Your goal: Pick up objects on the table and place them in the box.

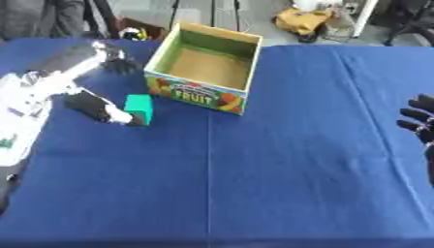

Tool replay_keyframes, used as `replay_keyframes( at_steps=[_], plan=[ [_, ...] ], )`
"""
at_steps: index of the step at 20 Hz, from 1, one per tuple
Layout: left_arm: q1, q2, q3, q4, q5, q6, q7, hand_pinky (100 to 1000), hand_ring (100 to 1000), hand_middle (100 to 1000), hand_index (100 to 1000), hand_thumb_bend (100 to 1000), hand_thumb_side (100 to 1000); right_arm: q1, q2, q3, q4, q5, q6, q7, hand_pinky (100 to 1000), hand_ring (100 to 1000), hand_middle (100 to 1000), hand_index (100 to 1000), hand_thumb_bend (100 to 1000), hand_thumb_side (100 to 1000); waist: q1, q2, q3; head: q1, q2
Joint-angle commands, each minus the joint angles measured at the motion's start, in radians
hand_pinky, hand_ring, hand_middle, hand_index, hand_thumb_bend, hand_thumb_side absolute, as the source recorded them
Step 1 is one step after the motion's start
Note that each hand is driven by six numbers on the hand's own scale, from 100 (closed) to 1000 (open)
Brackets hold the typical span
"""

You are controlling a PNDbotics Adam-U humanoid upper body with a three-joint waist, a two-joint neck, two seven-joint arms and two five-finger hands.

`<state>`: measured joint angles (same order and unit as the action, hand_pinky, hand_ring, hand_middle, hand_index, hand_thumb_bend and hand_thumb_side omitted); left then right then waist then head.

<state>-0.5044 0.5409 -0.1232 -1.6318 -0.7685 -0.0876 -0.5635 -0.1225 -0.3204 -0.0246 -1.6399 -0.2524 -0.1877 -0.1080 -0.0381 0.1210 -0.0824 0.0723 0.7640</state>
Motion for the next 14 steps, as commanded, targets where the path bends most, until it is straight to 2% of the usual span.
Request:
replay_keyframes(
  at_steps=[1,8,14],
  plan=[
    [-0.025,0.015,-0.005,0.011,-0.106,-0.01,-0.01,681,665,624,786,893,439,-0.005,-0.026,-0.007,-0.017,0.004,-0.002,0.003,726,749,721,794,100,1000,0.001,-0.014,-0.001,0.002,0.006],
    [-0.048,-0.034,-0.024,0.075,-0.24,0.039,0.081,672,658,618,786,871,460,-0.006,-0.024,-0.006,-0.017,0.004,-0.002,0.006,726,749,721,794,100,1000,-0.003,-0.014,0.0,0.004,0.006],
    [-0.057,-0.061,-0.039,0.123,-0.28,0.051,0.109,678,672,636,796,848,448,-0.006,-0.023,-0.006,-0.017,0.004,-0.002,0.007,727,749,720,794,100,1000,-0.005,-0.012,-0.002,0.007,0.006]
  ],
)
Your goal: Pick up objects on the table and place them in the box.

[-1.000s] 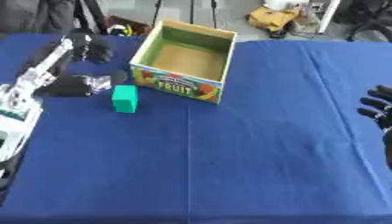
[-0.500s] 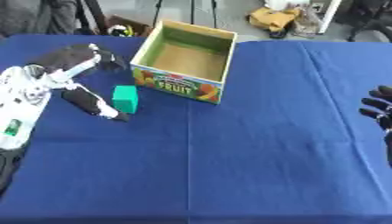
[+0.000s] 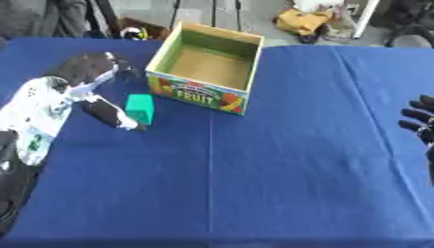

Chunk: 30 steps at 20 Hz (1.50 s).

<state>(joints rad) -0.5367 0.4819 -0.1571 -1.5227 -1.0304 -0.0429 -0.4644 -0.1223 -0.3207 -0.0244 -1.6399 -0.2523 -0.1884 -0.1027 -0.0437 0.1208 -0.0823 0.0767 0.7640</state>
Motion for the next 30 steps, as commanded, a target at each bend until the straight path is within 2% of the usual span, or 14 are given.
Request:
replay_keyframes(
  at_steps=[1,7,16,24,30],
  plan=[
    [-0.028,-0.009,-0.007,0.032,-0.025,0.01,0.014,680,674,641,799,846,443,-0.006,-0.022,-0.006,-0.017,0.004,-0.001,0.002,727,749,720,794,100,1000,0.001,-0.011,-0.002,0.002,0.006],
    [-0.035,-0.03,-0.006,0.104,-0.058,0.027,0.076,680,675,642,800,820,414,-0.005,-0.021,-0.005,-0.016,0.004,-0.001,0.003,727,749,720,795,100,1000,0.0,-0.01,-0.002,0.003,0.006],
    [-0.044,-0.045,0.004,0.158,-0.059,0.047,0.146,706,704,677,811,803,407,-0.007,-0.019,-0.005,-0.017,0.003,-0.002,0.004,727,749,720,795,100,1000,-0.005,-0.008,-0.001,0.004,0.006],
    [-0.053,-0.06,0.01,0.183,-0.017,0.035,0.136,747,761,750,831,785,408,-0.008,-0.019,-0.004,-0.017,0.003,-0.002,0.006,727,750,720,796,100,1000,-0.007,-0.007,0.0,0.006,0.006],
    [-0.087,-0.065,0.009,0.223,0.015,0.008,0.08,745,750,735,823,762,414,-0.009,-0.018,-0.003,-0.017,0.003,-0.002,0.007,727,750,720,796,100,1000,-0.008,-0.006,-0.003,0.008,0.006]
  ],
)
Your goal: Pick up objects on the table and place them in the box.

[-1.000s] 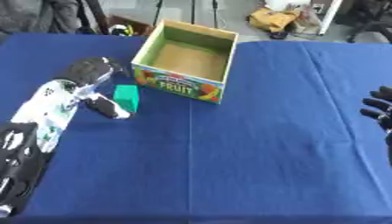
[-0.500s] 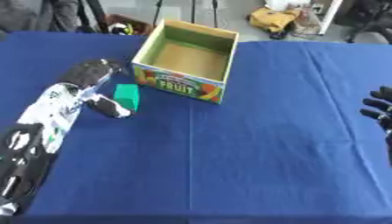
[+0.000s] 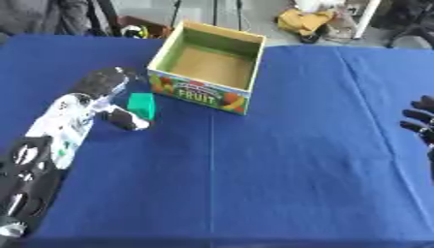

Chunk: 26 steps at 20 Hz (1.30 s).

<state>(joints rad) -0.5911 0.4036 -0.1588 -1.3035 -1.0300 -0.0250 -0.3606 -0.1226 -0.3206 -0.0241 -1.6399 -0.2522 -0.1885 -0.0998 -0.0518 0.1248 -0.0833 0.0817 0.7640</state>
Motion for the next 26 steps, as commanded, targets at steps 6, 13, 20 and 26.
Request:
replay_keyframes(
  at_steps=[6,13,20,26],
  plan=[
    [-0.088,0.032,0.001,0.058,0.024,-0.043,-0.087,737,742,723,820,761,403,-0.008,-0.018,-0.004,-0.017,0.003,-0.002,0.004,727,750,720,796,100,1000,0.001,-0.008,-0.005,0.003,0.006],
    [-0.138,0.058,-0.007,0.117,0.012,-0.086,-0.133,737,744,725,830,720,331,-0.008,-0.017,-0.004,-0.017,0.004,-0.002,0.004,728,750,720,796,100,1000,0.001,-0.005,-0.01,0.003,0.006],
    [-0.162,0.076,-0.007,0.159,-0.02,-0.12,-0.167,740,750,732,839,678,268,-0.008,-0.016,-0.004,-0.016,0.006,0.0,0.005,728,750,720,797,100,1000,0.003,-0.004,-0.012,0.001,0.006],
    [-0.165,0.084,-0.003,0.186,-0.029,-0.149,-0.208,740,746,721,836,651,236,-0.007,-0.016,-0.005,-0.016,0.005,-0.001,0.005,728,751,720,797,100,1000,0.003,-0.004,-0.012,-0.001,0.006]
  ],
)
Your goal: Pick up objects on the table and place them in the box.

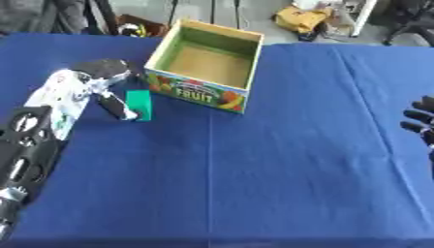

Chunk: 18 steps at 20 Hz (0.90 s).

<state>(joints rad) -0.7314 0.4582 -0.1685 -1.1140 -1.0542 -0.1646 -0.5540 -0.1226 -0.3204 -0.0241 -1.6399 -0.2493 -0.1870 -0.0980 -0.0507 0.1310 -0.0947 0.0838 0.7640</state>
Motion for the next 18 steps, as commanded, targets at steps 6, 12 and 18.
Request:
replay_keyframes(
  at_steps=[6,12,18],
  plan=[
    [-0.024,0.025,0.003,0.014,0.009,-0.035,-0.026,723,707,676,809,616,216,-0.008,-0.015,-0.005,-0.015,0.003,-0.003,0.004,728,751,720,797,100,1000,0.002,-0.009,-0.002,-0.005,0.006],
    [-0.017,0.015,0.003,0.03,0.052,-0.049,0.007,672,593,544,709,554,147,-0.008,-0.014,-0.005,-0.015,0.002,-0.003,0.004,728,751,720,797,100,1000,0.002,-0.008,-0.004,-0.005,0.006],
    [-0.01,0.006,0.01,0.018,0.103,-0.026,0.1,589,438,364,541,483,100,-0.009,-0.014,-0.006,-0.014,0.002,-0.003,0.004,728,751,720,797,100,1000,0.003,-0.008,-0.003,-0.007,0.006]
  ],
)
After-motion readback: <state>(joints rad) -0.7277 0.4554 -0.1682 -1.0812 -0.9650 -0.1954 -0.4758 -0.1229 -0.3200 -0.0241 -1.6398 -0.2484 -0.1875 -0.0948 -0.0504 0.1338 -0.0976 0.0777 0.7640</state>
